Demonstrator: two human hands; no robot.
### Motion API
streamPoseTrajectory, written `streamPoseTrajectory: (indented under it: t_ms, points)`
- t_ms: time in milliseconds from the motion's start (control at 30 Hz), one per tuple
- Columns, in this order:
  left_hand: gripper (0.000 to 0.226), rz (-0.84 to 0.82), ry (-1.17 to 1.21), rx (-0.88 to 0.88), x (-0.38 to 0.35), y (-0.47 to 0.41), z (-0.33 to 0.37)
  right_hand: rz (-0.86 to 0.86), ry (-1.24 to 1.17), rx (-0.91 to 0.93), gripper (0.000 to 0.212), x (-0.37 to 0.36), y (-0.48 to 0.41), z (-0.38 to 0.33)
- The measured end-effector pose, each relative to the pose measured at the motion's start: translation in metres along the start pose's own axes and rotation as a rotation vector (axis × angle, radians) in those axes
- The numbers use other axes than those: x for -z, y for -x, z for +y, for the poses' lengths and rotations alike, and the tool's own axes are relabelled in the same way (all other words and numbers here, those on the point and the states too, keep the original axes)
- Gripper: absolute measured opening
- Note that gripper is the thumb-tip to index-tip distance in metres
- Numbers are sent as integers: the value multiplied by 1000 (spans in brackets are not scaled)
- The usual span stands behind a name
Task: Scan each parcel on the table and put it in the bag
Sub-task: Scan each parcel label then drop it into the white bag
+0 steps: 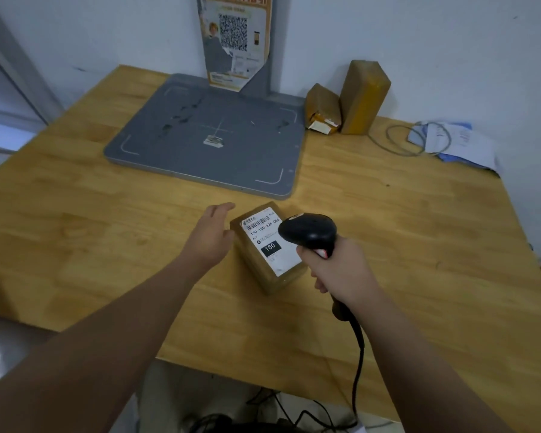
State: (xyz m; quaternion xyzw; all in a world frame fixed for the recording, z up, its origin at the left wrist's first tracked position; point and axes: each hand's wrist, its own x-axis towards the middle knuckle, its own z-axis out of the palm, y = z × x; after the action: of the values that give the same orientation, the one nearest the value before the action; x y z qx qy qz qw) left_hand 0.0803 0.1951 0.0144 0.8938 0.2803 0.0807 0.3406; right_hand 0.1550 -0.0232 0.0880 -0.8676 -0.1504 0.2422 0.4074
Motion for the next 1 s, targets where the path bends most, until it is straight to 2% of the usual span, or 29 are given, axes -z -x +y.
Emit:
streamPoseTrajectory:
  t_ms: [167, 567, 700, 800, 900, 1000]
  points:
    - [53, 49, 75, 154, -7, 13, -20, -34, 87, 41, 28, -18, -8, -7]
    - [50, 61, 114, 192, -5, 13, -27, -45, 60, 11, 21, -25, -14, -7]
    - [46, 59, 151, 230, -7, 11, -24, -127, 29, 46, 12, -24, -14, -4]
    - [46, -21, 214, 313, -7, 10, -18, -92, 60, 63, 11, -20, -15, -1]
    - [60, -180, 308, 445, -9, 15, -12, -71, 61, 32, 15, -14, -23, -1]
    - [71, -253, 506, 589, -13, 22, 4, -100, 28, -6, 15, -8, -40, -11]
